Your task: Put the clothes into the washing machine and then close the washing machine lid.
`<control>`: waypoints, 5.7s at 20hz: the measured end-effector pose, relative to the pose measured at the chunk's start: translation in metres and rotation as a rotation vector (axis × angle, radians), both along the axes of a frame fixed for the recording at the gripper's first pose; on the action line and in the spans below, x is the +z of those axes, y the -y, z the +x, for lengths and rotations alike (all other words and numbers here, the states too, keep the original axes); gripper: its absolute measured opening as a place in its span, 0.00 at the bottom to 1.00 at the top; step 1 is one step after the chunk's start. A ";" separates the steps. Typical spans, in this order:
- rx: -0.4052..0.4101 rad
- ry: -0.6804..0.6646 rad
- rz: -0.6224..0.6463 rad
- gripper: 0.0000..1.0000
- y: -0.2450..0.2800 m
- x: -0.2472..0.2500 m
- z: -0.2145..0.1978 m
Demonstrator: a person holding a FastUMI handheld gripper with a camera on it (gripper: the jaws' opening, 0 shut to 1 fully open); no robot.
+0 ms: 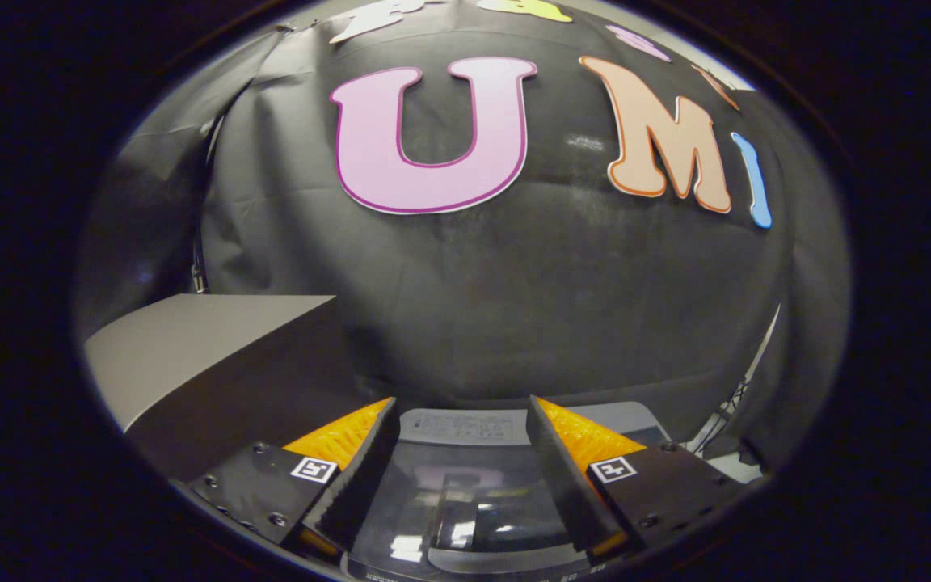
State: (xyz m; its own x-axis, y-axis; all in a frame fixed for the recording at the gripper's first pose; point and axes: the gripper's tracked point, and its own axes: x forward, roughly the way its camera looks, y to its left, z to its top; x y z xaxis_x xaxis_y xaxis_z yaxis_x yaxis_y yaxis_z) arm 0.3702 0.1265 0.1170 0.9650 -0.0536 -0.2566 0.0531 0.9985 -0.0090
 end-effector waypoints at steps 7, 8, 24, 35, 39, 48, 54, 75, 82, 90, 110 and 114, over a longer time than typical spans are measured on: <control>0.019 0.011 -0.017 0.98 -0.004 -0.005 -0.004; 0.020 0.016 -0.017 0.98 -0.003 -0.005 -0.005; -0.059 0.103 -0.006 0.98 0.091 -0.006 -0.049; -0.097 0.218 -0.021 0.98 0.164 -0.024 -0.114; -0.079 0.202 -0.034 0.98 0.173 -0.050 -0.146; -0.059 0.204 0.046 0.97 0.190 -0.100 -0.217; -0.045 0.263 0.059 0.96 0.188 -0.120 -0.265; -0.035 0.166 0.074 0.97 0.179 -0.162 -0.314; -0.021 0.148 0.075 0.97 0.174 -0.165 -0.335; -0.012 0.253 0.056 0.98 0.172 -0.142 -0.356; 0.001 0.265 0.001 0.98 0.164 -0.141 -0.372; 0.001 0.262 0.001 0.98 0.164 -0.141 -0.373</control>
